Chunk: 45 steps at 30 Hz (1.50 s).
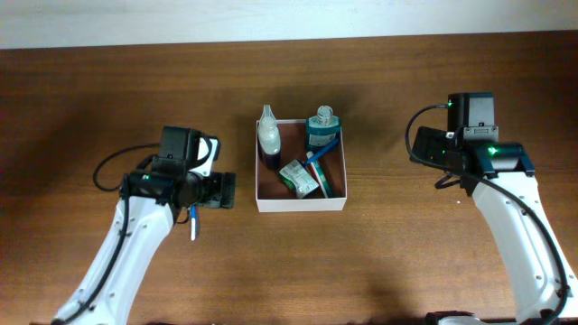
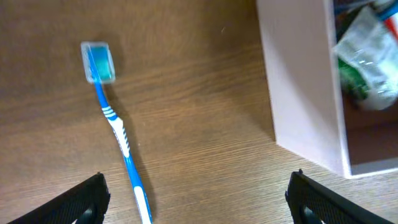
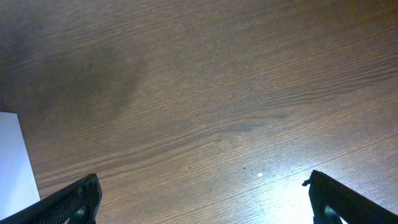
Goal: Pack container
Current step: 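Release the razor in the box and withdraw the left gripper, then lower the left gripper and grasp the blue toothbrush handle, then lift the toothbrush and carry it over the box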
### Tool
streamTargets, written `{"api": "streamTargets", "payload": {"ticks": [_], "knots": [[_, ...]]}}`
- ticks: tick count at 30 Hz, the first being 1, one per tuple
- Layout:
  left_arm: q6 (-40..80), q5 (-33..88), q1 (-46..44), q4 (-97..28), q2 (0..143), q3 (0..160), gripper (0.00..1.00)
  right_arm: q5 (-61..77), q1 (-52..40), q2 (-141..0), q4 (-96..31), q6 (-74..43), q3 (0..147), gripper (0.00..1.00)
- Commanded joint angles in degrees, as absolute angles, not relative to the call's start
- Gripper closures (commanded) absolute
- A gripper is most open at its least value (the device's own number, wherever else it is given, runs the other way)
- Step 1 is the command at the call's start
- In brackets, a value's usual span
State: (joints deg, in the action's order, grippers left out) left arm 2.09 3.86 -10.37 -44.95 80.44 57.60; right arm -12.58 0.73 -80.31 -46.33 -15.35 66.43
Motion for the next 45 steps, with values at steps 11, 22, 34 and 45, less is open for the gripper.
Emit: {"api": "streamTargets", "payload": {"ticks": [11, 22, 34, 45], "knots": [[3.29, -3.27, -9.93, -44.23, 82.0, 56.66, 0.08, -12.67, 1.04, -80.14, -46.3, -15.44, 67.09, 0.01], [7.2, -2.17, -8.95, -36.62, 87.99, 50.43, 0.07, -12.64, 1.04, -80.14, -46.33, -15.44, 67.09, 0.01], [12.23, 3.88, -0.8, -30.94, 95.46, 50.26, 0.09, -12.64, 1.04, -80.14, -46.3, -15.44, 67.09, 0.02], [15.62, 6.15, -0.56, -28.47, 103.07, 50.24, 0.72, -12.64, 1.04, -80.14, -46.3, -15.44, 67.09, 0.01]]}}
